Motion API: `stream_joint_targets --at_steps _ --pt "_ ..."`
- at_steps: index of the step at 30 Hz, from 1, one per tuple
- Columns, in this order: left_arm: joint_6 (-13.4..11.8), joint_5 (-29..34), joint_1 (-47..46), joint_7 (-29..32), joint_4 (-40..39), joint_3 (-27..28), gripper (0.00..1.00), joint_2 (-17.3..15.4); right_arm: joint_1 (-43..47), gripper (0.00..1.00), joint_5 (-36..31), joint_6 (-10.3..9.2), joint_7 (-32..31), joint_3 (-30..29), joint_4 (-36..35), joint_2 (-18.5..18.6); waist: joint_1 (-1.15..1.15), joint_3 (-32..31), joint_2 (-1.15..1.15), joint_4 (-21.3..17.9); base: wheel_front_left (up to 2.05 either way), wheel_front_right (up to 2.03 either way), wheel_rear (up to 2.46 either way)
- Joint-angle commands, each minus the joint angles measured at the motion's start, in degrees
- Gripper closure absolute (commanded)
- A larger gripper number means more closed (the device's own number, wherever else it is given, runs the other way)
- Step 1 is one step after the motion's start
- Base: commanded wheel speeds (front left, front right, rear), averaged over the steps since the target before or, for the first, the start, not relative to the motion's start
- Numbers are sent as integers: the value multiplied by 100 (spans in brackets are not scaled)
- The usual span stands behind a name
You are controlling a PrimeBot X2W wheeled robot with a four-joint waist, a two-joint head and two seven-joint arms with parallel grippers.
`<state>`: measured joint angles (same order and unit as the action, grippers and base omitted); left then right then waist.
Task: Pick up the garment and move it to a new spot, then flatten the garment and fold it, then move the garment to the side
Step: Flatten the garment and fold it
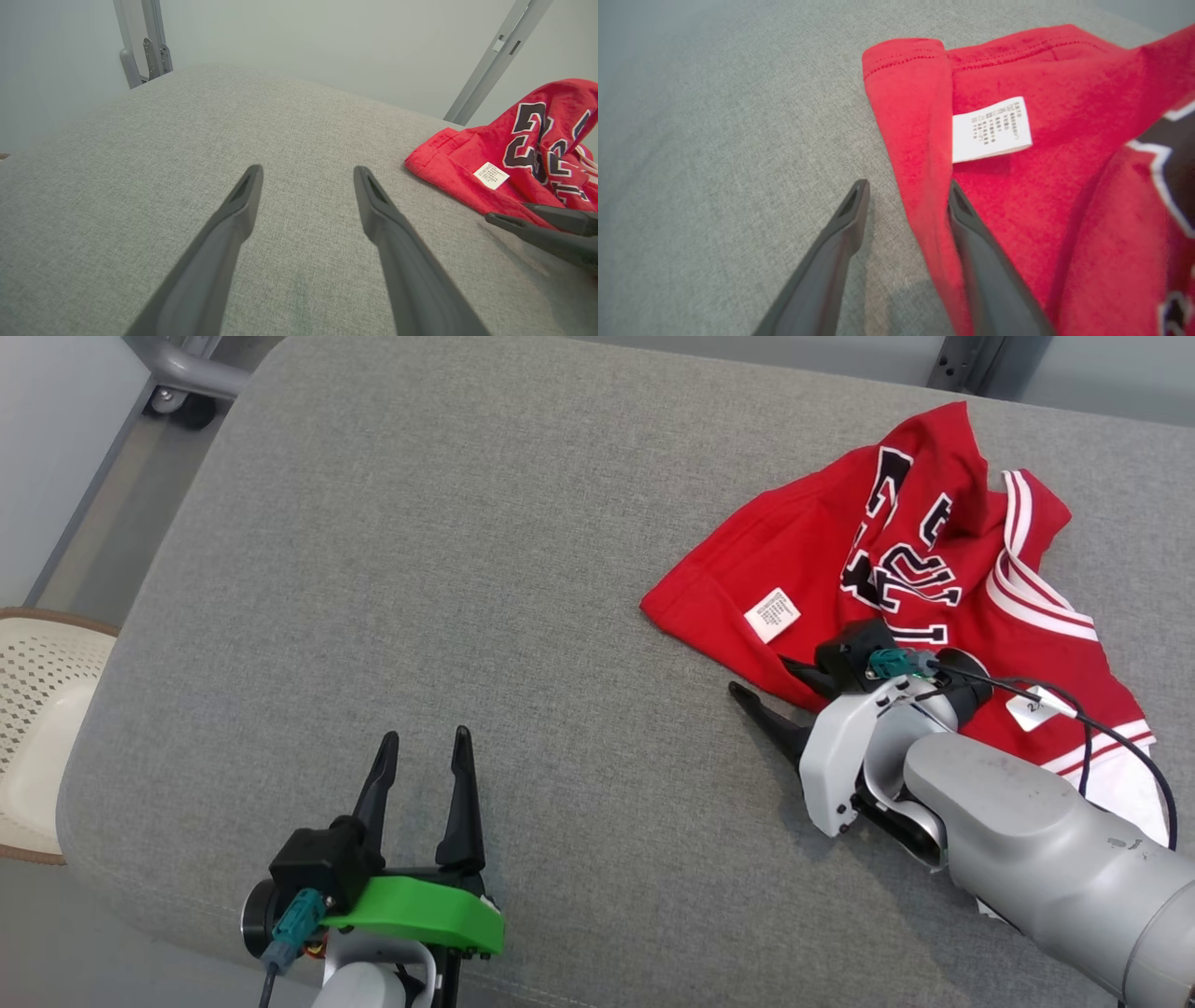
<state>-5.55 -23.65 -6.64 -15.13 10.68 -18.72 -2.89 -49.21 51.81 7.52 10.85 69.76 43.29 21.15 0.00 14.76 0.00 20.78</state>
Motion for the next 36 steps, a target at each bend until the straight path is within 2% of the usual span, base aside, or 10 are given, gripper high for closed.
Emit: stream_joint_targets --at_steps 1,7,11,12,14,15,19,26,30,36 --pt "23 61 -83 0 11 21 0 -2 -78 100 16 -7 77 53 -28 -2 0 -9 0 -10 0 0 0" --pt "38 94 -71 0 33 42 0 -2 -129 100 -313 -7 257 271 -113 -62 0 -45 0 -40 0 0 0" --pt "27 108 -46 0 44 40 0 -2 -12 100 -934 -7 325 349 -141 -138 0 -73 0 -59 0 0 0" --pt "28 108 -40 0 45 43 0 -2 45 96 -1090 -7 351 359 -160 -173 0 -79 0 -65 0 0 0" --pt "39 110 -31 0 56 56 0 -2 154 51 -1359 -7 384 368 -174 -249 0 -91 0 -81 0 0 0" --pt "44 113 -26 0 61 62 0 -2 194 2 -1523 -7 400 364 -183 -296 0 -98 0 -90 0 0 0" --pt "53 99 -17 0 83 79 0 -2 452 0 -1927 -7 424 367 -240 -501 0 -130 0 -127 0 0 0" --pt "63 164 64 0 87 137 0 -2 688 0 -1983 -7 436 197 -622 -674 0 -251 0 -303 0 0 0" --pt "98 233 104 0 100 179 0 -3 902 0 -2180 -8 437 -456 -945 -614 0 -367 0 -507 0 0 0" --pt "155 369 166 0 168 280 0 -5 1520 0 -2595 -7 436 -1867 -1324 -623 0 -588 0 -928 0 0 0"
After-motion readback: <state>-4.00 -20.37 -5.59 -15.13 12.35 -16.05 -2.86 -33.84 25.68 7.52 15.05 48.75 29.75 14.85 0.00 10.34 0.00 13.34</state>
